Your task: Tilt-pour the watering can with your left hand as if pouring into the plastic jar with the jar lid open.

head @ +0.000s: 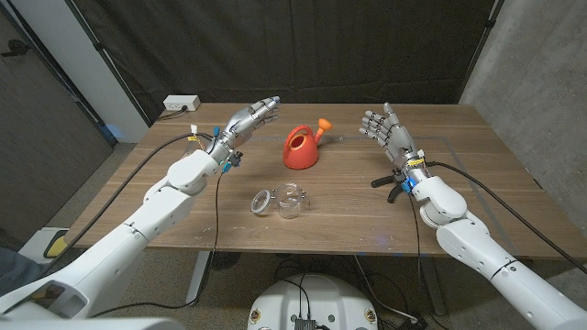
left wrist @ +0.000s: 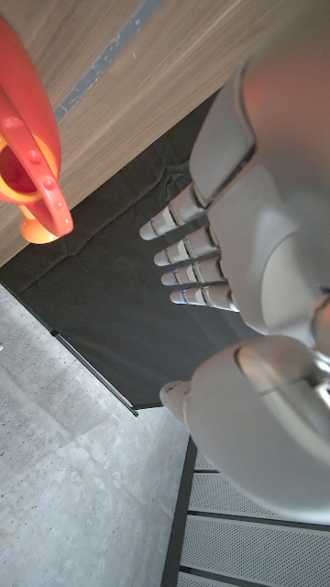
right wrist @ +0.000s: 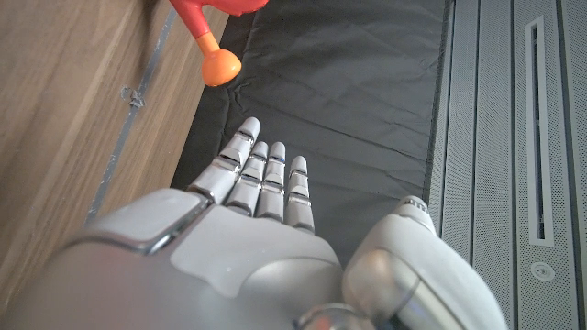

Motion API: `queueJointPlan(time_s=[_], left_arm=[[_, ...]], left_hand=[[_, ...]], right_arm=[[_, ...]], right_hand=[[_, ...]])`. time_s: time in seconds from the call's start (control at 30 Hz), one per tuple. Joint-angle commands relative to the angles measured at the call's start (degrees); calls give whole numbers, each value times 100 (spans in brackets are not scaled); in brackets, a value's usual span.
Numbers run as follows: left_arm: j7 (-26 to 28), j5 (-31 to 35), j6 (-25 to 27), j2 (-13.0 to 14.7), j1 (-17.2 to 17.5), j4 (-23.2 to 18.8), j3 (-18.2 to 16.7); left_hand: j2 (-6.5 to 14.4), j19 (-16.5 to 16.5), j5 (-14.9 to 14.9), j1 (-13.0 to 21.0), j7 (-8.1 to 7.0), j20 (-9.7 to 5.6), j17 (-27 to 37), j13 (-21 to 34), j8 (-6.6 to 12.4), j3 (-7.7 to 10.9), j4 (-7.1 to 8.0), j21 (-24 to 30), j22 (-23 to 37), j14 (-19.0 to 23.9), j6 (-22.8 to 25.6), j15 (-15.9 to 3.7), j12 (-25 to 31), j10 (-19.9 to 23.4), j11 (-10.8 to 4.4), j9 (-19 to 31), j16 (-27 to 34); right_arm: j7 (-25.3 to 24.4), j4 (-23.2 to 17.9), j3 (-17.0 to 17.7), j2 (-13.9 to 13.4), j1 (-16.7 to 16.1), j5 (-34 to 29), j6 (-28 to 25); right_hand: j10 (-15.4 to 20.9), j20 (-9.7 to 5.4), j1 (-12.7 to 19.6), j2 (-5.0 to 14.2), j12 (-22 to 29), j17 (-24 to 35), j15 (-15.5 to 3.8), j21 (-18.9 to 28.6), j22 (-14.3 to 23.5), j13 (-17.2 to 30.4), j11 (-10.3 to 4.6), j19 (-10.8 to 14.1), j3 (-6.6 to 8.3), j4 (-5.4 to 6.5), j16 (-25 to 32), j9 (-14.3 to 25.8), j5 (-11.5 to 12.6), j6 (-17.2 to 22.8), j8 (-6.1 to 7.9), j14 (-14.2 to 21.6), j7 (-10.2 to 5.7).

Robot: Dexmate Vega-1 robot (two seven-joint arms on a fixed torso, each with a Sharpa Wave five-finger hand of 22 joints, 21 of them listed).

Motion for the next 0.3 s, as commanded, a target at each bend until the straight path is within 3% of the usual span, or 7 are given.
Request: queueJointPlan(time_s=[0.03, 0.3], left_arm=[[249, -9, 76, -132, 101, -80, 18], [360, 71, 228, -132, 93, -146, 62]], left_hand=[[10, -30, 39, -22, -15, -21, 8, -2, 51, -31, -3, -38, 20, -42, 16, -13, 24, -21, -26, 10, 3], [19, -58, 44, -43, -16, -26, 4, -31, 76, -44, -10, -48, 20, -42, 49, -33, 46, -7, -56, -2, 20]], right_arm=[[317, 79, 38, -124, 166, 285, -275], [381, 238, -30, -82, 240, 359, -394]], right_hand=[[9, -145, 22, -70, -14, -2, 15, -9, 17, 14, -2, 4, -38, 2, 25, 12, 19, 19, -8, -5, 35], [12, -122, 4, -61, -14, 0, 40, -23, 17, 14, 8, -7, -45, 12, 29, 12, 26, 22, -8, -8, 52]])
